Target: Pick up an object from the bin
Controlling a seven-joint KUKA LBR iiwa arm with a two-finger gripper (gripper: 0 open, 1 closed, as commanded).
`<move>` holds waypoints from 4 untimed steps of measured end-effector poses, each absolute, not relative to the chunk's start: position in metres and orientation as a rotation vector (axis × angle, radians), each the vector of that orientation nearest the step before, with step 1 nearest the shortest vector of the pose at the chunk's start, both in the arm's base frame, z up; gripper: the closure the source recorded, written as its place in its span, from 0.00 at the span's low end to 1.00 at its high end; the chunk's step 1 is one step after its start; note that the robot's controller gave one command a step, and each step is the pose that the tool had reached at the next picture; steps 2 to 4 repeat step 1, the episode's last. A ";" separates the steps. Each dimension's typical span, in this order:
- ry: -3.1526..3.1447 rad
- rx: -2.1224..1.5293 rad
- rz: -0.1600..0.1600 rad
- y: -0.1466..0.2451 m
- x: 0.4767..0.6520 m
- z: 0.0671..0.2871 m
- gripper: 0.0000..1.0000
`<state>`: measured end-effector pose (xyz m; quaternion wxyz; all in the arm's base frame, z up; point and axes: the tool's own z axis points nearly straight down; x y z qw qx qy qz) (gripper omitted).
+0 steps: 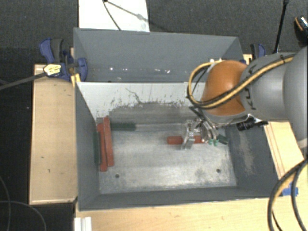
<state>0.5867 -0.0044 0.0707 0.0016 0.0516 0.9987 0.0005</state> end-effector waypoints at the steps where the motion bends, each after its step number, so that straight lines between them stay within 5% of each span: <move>1: 3.129 0.114 0.000 -0.021 0.578 0.206 1.00; 4: 3.129 0.114 0.000 -0.021 0.578 0.206 1.00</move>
Offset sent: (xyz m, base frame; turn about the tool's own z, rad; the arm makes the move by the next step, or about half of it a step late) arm -0.0107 -0.0161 0.1293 -0.0335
